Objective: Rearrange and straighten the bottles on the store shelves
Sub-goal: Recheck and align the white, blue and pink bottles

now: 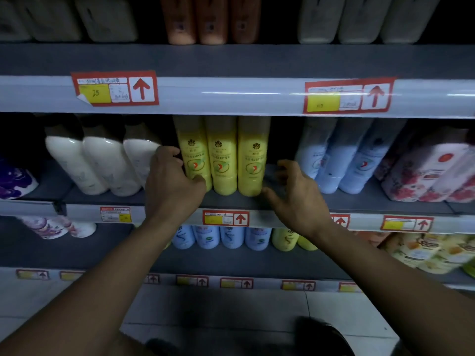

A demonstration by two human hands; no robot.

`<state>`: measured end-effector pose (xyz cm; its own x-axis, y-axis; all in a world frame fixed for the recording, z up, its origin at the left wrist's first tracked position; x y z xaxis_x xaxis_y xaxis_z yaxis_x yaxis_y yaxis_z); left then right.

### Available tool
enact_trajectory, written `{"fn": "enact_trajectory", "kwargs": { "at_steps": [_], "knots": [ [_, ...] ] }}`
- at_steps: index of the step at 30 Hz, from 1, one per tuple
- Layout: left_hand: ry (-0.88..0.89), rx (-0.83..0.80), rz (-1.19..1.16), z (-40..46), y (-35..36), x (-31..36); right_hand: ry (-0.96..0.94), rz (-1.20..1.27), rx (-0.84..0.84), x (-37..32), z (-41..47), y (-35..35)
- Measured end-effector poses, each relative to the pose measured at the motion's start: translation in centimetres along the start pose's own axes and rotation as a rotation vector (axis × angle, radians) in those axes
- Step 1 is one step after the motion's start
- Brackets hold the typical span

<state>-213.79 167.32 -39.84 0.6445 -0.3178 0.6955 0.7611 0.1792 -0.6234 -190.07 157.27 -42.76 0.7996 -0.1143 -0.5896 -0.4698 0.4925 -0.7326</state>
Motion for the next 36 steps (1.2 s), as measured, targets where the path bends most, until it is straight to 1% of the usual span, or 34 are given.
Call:
{"fn": "enact_trajectory", "kwargs": {
  "at_steps": [3, 5, 9, 12, 14, 16, 19, 24, 27, 29, 32, 36],
  "knots": [
    [0.011, 0.022, -0.078, -1.2, -0.1, 2.6, -0.068, -0.057, -0.008, 0.4, -0.8, -2.0],
    [0.083, -0.022, -0.134, -2.3, 1.2, 4.9, -0.074, -0.046, 0.008, 0.8, -1.1, -3.1],
    [0.258, -0.246, -0.188, -4.9, 5.8, 8.8, -0.049, -0.061, 0.076, 2.7, -1.2, -5.0],
    [0.278, -0.385, -0.159, -5.5, 8.7, 10.7, 0.009, -0.055, 0.136, 4.6, -1.2, -6.4],
    [0.263, -0.419, -0.165, -5.3, 10.5, 11.6, 0.055, -0.065, 0.176, 5.8, -1.1, -7.4],
    [0.241, -0.411, -0.189, -4.9, 12.3, 12.4, 0.094, -0.075, 0.202, 6.9, -1.1, -8.3],
    [0.248, -0.334, -0.222, -4.8, 14.5, 13.9, 0.135, -0.108, 0.207, 8.4, -0.9, -9.6],
    [0.306, -0.06, -0.287, -5.1, 15.3, 16.1, 0.202, -0.163, 0.212, 11.1, -1.1, -11.2],
    [0.277, 0.035, -0.258, -5.0, 15.6, 16.3, 0.26, -0.164, 0.228, 12.4, -1.2, -11.6],
    [0.229, 0.048, -0.189, -4.8, 16.1, 16.0, 0.295, -0.152, 0.233, 13.0, -1.1, -11.4],
    [0.143, 0.028, -0.149, -4.3, 16.8, 15.8, 0.344, -0.137, 0.204, 13.5, -1.0, -10.8],
    [0.099, -0.017, -0.116, -3.5, 17.6, 15.5, 0.4, -0.049, 0.188, 13.6, -0.3, -10.2]
  ]
}}
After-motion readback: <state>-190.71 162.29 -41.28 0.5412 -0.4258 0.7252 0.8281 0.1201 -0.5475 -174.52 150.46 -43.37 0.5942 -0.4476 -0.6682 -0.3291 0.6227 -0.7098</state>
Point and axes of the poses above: each hand's wrist, its own z-axis towards the middle knuckle, its own y-axis out of the palm, x = y × z, the point moved 5 cm from there along z, towards the middle knuckle, and after that the axes turned 4 degrees about y, right-handed, at the moved point
